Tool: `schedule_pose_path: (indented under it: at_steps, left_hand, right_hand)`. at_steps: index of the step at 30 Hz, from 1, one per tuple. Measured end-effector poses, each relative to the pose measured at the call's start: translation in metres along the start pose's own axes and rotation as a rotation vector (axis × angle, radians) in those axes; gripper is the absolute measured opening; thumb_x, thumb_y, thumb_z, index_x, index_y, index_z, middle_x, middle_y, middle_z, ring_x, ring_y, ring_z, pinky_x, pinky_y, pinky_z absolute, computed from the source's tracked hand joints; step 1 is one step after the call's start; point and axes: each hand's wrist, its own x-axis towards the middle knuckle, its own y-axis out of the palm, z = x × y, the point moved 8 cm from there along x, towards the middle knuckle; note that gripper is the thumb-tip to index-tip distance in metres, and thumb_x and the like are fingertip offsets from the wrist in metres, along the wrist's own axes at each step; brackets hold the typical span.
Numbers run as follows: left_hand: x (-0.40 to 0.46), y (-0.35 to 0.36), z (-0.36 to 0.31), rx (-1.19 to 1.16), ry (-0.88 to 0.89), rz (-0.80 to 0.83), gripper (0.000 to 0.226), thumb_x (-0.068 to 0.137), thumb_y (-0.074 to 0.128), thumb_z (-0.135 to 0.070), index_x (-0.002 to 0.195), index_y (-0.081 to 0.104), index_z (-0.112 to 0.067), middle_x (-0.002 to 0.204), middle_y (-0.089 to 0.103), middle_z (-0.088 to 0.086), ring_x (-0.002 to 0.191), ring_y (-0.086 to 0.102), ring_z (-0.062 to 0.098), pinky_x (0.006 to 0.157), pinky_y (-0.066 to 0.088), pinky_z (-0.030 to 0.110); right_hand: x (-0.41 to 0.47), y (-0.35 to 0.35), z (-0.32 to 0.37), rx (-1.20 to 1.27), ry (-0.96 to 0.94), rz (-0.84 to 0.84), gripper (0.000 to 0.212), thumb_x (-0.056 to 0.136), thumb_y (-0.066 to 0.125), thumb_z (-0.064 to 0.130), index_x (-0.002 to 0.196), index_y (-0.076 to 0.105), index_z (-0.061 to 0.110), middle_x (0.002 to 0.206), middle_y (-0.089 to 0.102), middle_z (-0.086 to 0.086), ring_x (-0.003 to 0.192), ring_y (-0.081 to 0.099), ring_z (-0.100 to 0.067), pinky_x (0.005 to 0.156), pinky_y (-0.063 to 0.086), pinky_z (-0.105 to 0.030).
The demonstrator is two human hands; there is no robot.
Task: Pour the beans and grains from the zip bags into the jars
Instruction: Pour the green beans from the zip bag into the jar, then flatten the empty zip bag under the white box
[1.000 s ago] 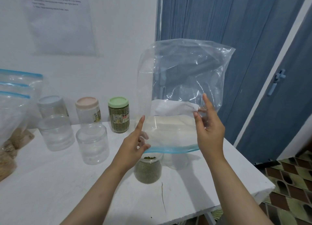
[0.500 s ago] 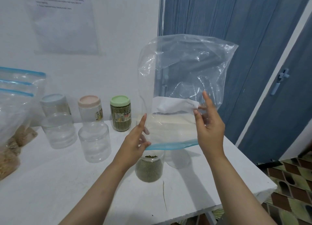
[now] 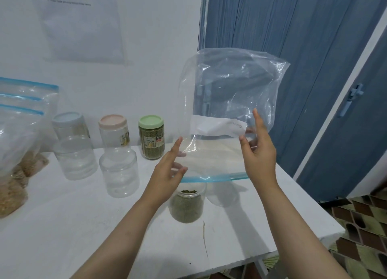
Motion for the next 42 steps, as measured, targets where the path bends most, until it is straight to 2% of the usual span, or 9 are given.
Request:
schedule_pose_path:
  at_steps: [5,10,14,18,23,27,32,37,42]
  left_hand:
    - [0.016,-0.015,0.011,-0.317,-0.181,-0.201,0.073,0.092,0.067,-0.009,0.143,0.034,-0.049,0.127,0.06,-0.007,0.086,0.07,0.012,0.087,0.055,0.026]
    - [0.029,-0.01,0.025,-0.586,-0.389,-0.396,0.053,0.096,0.064,-0.018,0.142,0.04,-0.027,0.131,0.053,-0.002,0.076,0.073,0.01,0.076,0.058,0.029]
    - [0.031,0.007,0.029,-0.925,-0.524,-0.332,0.05,0.101,0.055,-0.012,0.143,0.034,-0.028,0.136,0.051,0.01,0.1,0.071,0.025,0.088,0.056,0.036]
    - [0.028,0.024,0.007,-0.83,-0.507,-0.135,0.065,0.1,0.055,-0.01,0.149,0.022,-0.036,0.132,0.057,0.015,0.11,0.066,0.024,0.094,0.053,0.033]
    - [0.017,0.042,-0.004,-0.569,-0.498,0.042,0.071,0.097,0.062,-0.02,0.147,0.022,-0.05,0.145,0.049,0.005,0.127,0.054,0.022,0.112,0.041,0.039]
    - [0.004,0.047,-0.016,-0.402,-0.351,0.021,0.063,0.099,0.058,-0.016,0.148,0.029,-0.042,0.143,0.048,-0.008,0.13,0.048,0.013,0.105,0.038,0.027]
    - [-0.001,0.051,-0.032,-0.299,-0.172,0.019,0.059,0.098,0.056,-0.009,0.144,0.037,-0.041,0.142,0.051,-0.009,0.131,0.047,0.006,0.114,0.037,0.025]
    - [-0.014,0.086,-0.054,-0.305,-0.144,0.079,0.057,0.099,0.056,-0.011,0.139,0.038,-0.047,0.141,0.051,-0.014,0.132,0.047,0.002,0.113,0.038,0.025]
    - [-0.031,0.143,-0.039,-0.227,-0.229,0.117,0.056,0.1,0.055,-0.021,0.146,0.032,-0.042,0.146,0.043,-0.019,0.134,0.042,0.003,0.115,0.032,0.024]
  right_hand:
    - [0.029,0.007,-0.028,-0.116,0.2,0.024,0.086,0.09,0.073,0.014,0.154,0.024,0.045,0.125,0.034,-0.003,0.081,0.049,0.002,0.08,0.041,-0.006]
    - [0.036,0.01,-0.049,-0.136,0.417,0.037,0.084,0.087,0.072,0.01,0.149,0.031,0.049,0.127,0.03,0.004,0.099,0.053,-0.019,0.091,0.055,-0.046]
    - [0.01,-0.009,-0.065,0.04,0.541,-0.142,0.066,0.091,0.063,0.003,0.14,0.048,0.045,0.126,0.047,0.004,0.092,0.061,-0.018,0.08,0.059,-0.036]
    - [-0.02,-0.035,-0.078,0.193,0.625,-0.396,0.045,0.096,0.057,0.002,0.128,0.063,0.034,0.114,0.053,0.011,0.069,0.056,-0.009,0.066,0.054,-0.024]
    - [-0.054,-0.045,-0.087,0.287,0.68,-0.644,0.032,0.101,0.053,0.01,0.119,0.058,0.037,0.131,0.055,-0.001,0.08,0.063,-0.008,0.067,0.053,-0.019]
    - [-0.07,-0.051,-0.086,0.306,0.707,-0.74,0.039,0.104,0.047,0.011,0.136,0.05,0.032,0.14,0.046,0.0,0.093,0.067,-0.008,0.079,0.057,-0.021]
    - [-0.081,-0.047,-0.087,0.394,0.79,-0.664,0.052,0.105,0.045,0.015,0.154,0.032,0.024,0.145,0.04,0.006,0.078,0.066,0.008,0.09,0.05,-0.021]
    - [-0.099,-0.037,-0.101,0.399,0.967,-0.415,0.059,0.103,0.047,0.018,0.157,0.025,0.021,0.145,0.042,0.004,0.09,0.054,-0.005,0.097,0.044,-0.031]
    - [-0.12,-0.038,-0.129,0.26,1.207,-0.065,0.058,0.104,0.043,0.044,0.156,0.023,0.026,0.134,0.048,0.002,0.111,0.054,-0.024,0.099,0.046,-0.042]
